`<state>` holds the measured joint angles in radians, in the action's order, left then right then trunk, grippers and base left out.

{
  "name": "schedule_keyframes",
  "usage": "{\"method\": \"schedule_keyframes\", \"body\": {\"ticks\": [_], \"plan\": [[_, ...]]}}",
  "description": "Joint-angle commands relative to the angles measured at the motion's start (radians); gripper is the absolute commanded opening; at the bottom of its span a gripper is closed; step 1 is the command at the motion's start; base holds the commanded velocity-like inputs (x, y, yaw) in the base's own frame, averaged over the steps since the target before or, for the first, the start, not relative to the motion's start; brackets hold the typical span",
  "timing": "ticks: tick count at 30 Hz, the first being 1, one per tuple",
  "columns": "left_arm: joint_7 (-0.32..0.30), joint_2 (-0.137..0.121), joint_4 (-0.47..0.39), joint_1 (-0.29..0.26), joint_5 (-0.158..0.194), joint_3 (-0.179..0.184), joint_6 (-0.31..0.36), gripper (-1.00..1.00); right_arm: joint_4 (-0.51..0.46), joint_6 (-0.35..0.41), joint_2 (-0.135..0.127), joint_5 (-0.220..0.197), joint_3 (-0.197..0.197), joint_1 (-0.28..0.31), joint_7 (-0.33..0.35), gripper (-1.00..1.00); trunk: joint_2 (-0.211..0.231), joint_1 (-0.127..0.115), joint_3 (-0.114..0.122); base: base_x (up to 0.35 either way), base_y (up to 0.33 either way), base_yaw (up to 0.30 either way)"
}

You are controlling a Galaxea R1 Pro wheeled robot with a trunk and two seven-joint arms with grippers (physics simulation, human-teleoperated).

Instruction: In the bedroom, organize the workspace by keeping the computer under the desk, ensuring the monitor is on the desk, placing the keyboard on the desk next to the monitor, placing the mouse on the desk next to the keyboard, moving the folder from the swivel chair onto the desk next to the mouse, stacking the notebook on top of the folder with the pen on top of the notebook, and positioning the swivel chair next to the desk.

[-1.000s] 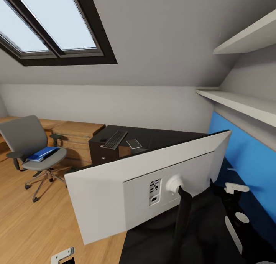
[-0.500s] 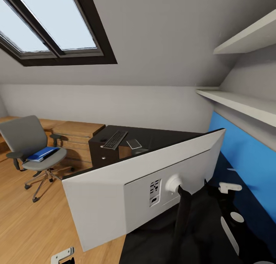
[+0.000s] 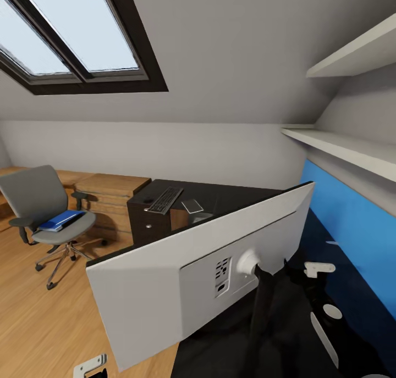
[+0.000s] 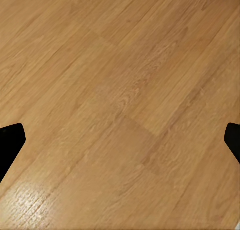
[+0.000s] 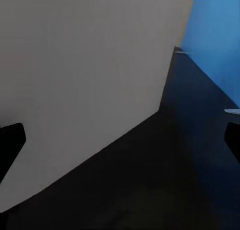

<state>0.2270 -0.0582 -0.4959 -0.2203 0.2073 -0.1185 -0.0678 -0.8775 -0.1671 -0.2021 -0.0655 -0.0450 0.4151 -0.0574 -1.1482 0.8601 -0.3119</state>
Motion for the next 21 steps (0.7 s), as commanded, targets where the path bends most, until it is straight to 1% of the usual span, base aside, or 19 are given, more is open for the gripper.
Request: {"method": "schedule_keyframes", "body": {"ticks": [1,4,9,13,21], "plan": [[0.002,0.0,0.0,-0.001,0.011,0.002,-0.004,1.0,0.001,-0.003,-0.001,-0.007,0.001,0.001,0.045,1.0,-0.001,0.0,-0.001,0.0,0.0,0.0],[0.002,0.0,0.0,-0.001,0.011,0.002,-0.004,1.0,0.001,-0.002,-0.002,-0.008,0.001,0.001,0.078,1.0,-0.001,0.0,-0.001,0.0,0.0,0.0],[0.002,0.0,0.0,-0.001,0.011,0.002,-0.004,1.0,0.002,0.0,-0.002,-0.008,0.001,0.001,0.101,1.0,-0.001,0.0,-0.001,0.0,0.0,0.0],[0.002,0.0,0.0,-0.001,0.011,0.002,-0.006,1.0,0.003,0.002,-0.002,-0.008,-0.001,0.001,0.165,1.0,-0.001,0.0,-0.001,0.0,0.0,0.0],[0.002,0.0,0.0,-0.001,0.011,0.002,-0.006,1.0,0.022,0.003,-0.004,-0.01,-0.006,0.001,0.172,1.0,-0.001,0.0,-0.001,0.0,0.0,0.0]]}}
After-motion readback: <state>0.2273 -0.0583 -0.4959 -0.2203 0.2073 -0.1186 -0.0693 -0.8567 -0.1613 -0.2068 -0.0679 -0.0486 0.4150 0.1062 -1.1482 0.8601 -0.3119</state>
